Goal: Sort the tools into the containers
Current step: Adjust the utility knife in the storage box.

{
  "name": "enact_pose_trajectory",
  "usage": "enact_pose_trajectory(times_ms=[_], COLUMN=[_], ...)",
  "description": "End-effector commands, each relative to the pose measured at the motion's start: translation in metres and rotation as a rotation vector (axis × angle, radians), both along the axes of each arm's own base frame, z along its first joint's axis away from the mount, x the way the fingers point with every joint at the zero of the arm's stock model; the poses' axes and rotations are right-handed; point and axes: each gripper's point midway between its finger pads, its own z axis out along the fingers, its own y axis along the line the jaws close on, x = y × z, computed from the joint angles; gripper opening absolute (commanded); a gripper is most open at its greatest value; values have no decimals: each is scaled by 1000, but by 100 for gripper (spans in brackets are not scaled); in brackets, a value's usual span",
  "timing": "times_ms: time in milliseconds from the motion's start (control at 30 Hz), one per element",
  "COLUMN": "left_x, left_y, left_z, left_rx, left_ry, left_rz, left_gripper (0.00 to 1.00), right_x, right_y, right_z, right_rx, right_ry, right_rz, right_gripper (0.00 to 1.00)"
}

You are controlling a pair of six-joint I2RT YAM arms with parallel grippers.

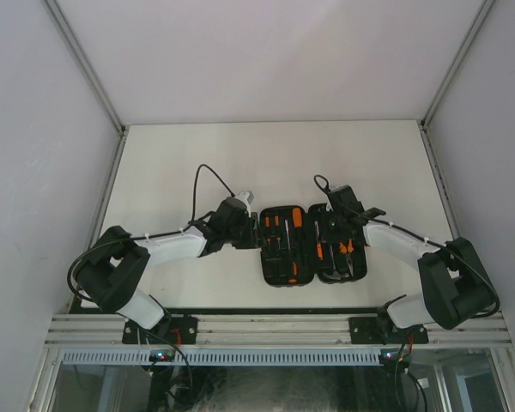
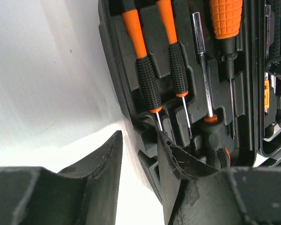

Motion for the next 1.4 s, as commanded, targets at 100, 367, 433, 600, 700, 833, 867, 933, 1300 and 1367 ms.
enact_pose_trajectory(times_ms=[100,367,433,600,700,833,867,933,1300,1367], left_x=[3,5,6,6,6,8,9,11,28,30], left_y=[6,0,-2,-2,0,8,10,15,33,38], left_z=[1,6,7,8,8,10,11,13,29,31], left_rx=[31,17,15,19,32,74,78,85,71,73], left_ry=[-10,-18,-21,-22,-27,-34,-40,-45,-62,-67], left_rz=[-2,-19,-25,-35,-40,-37,-35,-31,-9,4], left_gripper=[39,38,38,38,38,38,38,38,40,41], right_x=[-4,-29,-36,-48,-45,-29,-24,-16,0,-1], right_y=[7,12,13,16,13,11,13,14,-36,-46], right_z=[-4,-28,-37,-54,-46,-9,8,34,96,90], right_rx=[-42,-128,-142,-172,-188,-162,-133,-93,42,67], right_ry=[22,151,182,243,210,83,28,-61,-314,-314], right_rz=[29,56,59,74,66,43,46,37,-161,-209], right_gripper=[0,0,0,0,0,12,17,24,62,68])
